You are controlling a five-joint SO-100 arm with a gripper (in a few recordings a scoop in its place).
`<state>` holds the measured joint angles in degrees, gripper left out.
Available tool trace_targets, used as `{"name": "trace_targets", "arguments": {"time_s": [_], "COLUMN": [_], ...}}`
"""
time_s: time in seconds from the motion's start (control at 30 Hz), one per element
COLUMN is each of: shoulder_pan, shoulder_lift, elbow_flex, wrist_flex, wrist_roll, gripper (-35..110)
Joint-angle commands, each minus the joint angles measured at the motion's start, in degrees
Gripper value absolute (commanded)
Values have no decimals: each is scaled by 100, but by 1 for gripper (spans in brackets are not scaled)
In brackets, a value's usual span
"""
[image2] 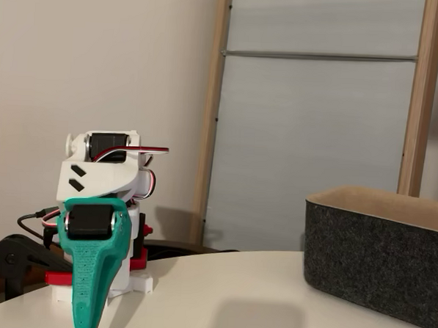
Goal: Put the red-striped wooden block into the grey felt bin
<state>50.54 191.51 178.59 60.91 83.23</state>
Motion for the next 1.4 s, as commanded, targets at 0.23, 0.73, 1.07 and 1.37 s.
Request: {"name": "trace_targets", "arguments": {"time_s": [0.23,0.73,1.07,1.37], "shoulder_pan": [-105,-1116,-2065,-3094], "shoulder_lift": [-316,-3103,-4957,-6108], "elbow_flex": [-1749,-5124,-6284,-6302], "wrist_flex": [44,-457,-686,114], "wrist_roll": [923,1828,0,-4034], "gripper": [10,13,18,28]}}
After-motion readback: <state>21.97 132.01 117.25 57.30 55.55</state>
